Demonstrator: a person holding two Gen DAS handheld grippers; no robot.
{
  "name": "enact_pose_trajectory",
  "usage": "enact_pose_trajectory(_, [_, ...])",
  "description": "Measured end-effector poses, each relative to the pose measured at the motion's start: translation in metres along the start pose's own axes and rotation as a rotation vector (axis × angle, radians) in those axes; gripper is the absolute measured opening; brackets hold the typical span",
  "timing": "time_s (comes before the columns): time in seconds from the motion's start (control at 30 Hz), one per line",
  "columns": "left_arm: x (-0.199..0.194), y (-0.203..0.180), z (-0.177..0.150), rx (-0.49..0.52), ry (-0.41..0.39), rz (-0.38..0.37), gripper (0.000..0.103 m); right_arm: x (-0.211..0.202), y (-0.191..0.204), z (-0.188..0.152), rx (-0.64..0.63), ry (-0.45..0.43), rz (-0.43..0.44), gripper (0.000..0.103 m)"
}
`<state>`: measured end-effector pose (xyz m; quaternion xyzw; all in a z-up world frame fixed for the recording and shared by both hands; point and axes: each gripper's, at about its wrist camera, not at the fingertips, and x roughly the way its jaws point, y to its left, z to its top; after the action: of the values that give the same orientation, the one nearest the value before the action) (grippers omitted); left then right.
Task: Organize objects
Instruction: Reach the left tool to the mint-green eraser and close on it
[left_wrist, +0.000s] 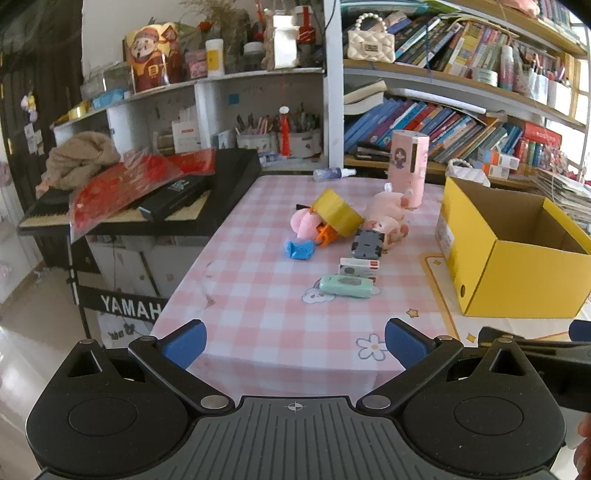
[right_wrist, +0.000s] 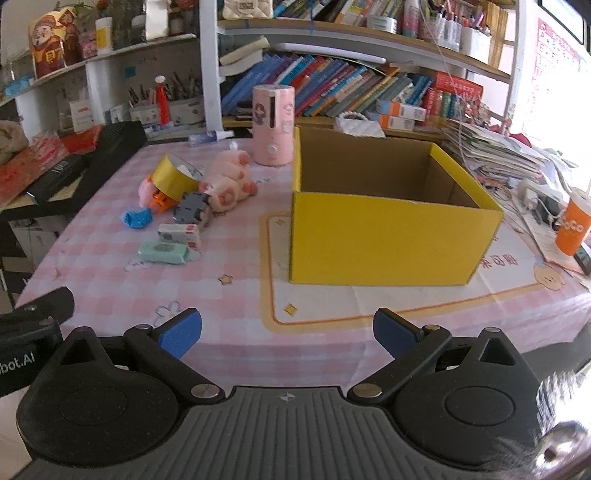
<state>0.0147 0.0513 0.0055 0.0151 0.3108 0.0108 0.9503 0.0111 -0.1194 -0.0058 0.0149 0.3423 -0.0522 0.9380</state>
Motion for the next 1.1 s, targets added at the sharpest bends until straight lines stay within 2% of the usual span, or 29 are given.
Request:
enact_pose_trajectory(0.27, [0.019,0.017,0.002,-0.067,0.025,0.021,0.103,0.010,0.012,0.014,-0.031,-0.084,0.059,0.101])
enact_pose_trajectory(0.43, [0.036,0.025,0.010,-0.102,0.012,0.048,0.103,0.021,0.020,0.030,-0.052,-0.162,0.102,0.101])
enact_pose_trajectory(0.63, [0.064,0.027,0.018,-0.113,0.038,0.056,0.103,0.041,0.028,0.059,-0.087,-0.182,0.185,0.102])
enact_pose_trajectory(0.8, [0.086,0.017,0.022,-0.076,0.032,0.004,0.103,0.059,0.032,0.083,-0.092,-0.206,0.249,0.102])
enact_pose_trajectory(1.03, [0.127,-0.010,0.032,0.015,0.091,-0.098,0.101,0.086,0.033,0.115,-0.101,-0.193,0.341,0.101])
enact_pose_trajectory(1.1, [0.141,-0.021,0.033,0.050,0.108,-0.114,0.089,0.092,0.034,0.123,-0.101,-0.196,0.358,0.101])
